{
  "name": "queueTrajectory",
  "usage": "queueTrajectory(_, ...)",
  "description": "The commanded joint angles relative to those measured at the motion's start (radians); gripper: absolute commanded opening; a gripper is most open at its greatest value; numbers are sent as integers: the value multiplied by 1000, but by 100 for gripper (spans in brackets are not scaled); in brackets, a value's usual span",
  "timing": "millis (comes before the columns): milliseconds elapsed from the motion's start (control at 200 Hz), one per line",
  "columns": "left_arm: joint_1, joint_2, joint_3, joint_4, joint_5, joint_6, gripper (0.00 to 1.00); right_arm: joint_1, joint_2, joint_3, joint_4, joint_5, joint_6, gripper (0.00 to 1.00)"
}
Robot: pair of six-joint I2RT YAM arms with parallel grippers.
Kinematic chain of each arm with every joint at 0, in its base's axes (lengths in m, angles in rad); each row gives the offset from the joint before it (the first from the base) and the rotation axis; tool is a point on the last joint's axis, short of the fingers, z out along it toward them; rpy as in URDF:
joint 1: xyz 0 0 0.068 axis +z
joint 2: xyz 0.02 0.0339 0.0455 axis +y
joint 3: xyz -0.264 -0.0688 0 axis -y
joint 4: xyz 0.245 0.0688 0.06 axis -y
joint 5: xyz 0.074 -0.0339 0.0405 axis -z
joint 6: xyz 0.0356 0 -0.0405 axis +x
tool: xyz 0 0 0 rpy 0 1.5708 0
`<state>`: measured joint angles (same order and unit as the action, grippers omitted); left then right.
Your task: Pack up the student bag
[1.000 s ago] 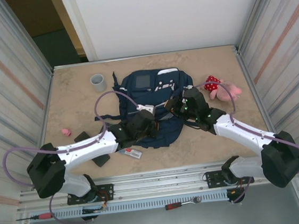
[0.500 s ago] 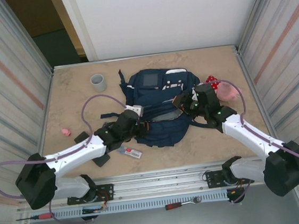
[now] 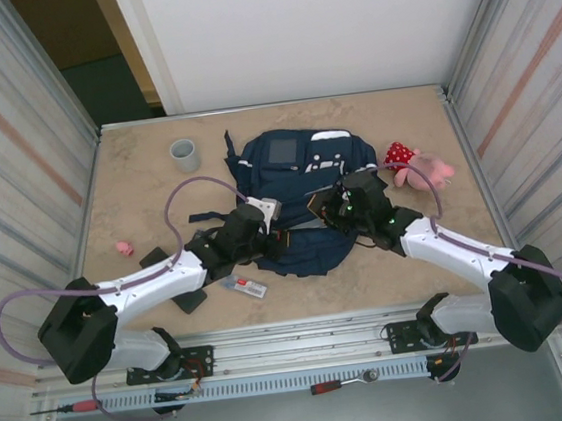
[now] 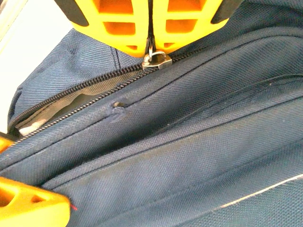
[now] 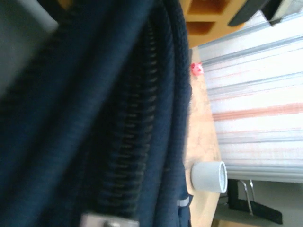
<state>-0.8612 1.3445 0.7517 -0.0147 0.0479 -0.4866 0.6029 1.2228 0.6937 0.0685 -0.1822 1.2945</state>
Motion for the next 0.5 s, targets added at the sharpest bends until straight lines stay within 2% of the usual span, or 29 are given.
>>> queueTrajectory(0,29,-42,12,-33,-60,25,0,-52,-16,60,-15,-91,-102,5)
queueTrajectory(215,118,-107,-88,-32,-81,38,0,-265,-11,214,-271,-445,-360,5)
queueTrajectory(336,120,-111,-93,-1,-42,84,0,-319,30,262,-323,-507,-392,9)
queueTrajectory(381,120,-107,-88,17,-8,93,0,-309,41,266,-314,-491,-372,16)
queueTrajectory(456,117,-97,-82,65,44,94,0,-259,53,251,-274,-428,-318,40)
queueTrajectory(496,111,-92,-80,91,60,91,0,-222,56,234,-248,-378,-284,49)
